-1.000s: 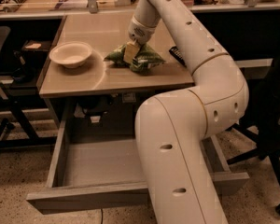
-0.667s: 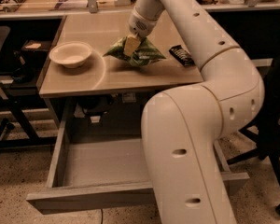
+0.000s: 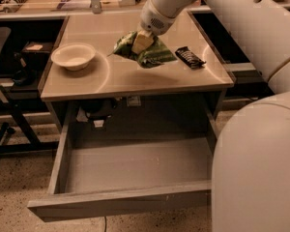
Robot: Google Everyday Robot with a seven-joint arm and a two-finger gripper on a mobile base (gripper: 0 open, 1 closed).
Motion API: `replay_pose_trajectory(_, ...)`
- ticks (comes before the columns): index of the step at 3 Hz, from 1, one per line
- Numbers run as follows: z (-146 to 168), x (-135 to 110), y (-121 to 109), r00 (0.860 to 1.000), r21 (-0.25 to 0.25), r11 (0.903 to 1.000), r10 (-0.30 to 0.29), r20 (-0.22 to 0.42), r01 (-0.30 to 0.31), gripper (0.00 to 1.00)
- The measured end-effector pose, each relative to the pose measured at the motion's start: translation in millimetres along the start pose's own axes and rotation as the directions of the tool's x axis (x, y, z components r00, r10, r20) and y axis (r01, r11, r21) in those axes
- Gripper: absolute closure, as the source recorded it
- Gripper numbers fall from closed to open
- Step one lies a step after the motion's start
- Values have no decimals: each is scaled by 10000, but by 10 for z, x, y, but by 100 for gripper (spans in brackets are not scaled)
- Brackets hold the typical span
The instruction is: Place green jalapeno chip bag into top drawer
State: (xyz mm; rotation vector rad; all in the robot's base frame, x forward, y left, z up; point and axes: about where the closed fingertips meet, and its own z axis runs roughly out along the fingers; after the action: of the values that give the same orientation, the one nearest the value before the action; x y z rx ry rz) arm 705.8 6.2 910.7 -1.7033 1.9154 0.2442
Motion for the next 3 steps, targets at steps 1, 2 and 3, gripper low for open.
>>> replay_pose_trajectory(1, -2, -5, -7, 10000, 27, 10000, -16, 1, 16, 100)
replay_pose_trajectory(2, -130, -17, 180, 9998, 140, 9999, 30, -192, -27, 100)
replay_pose_trajectory(3, -429, -43, 597, 9976, 479, 9965, 689, 0, -688, 100)
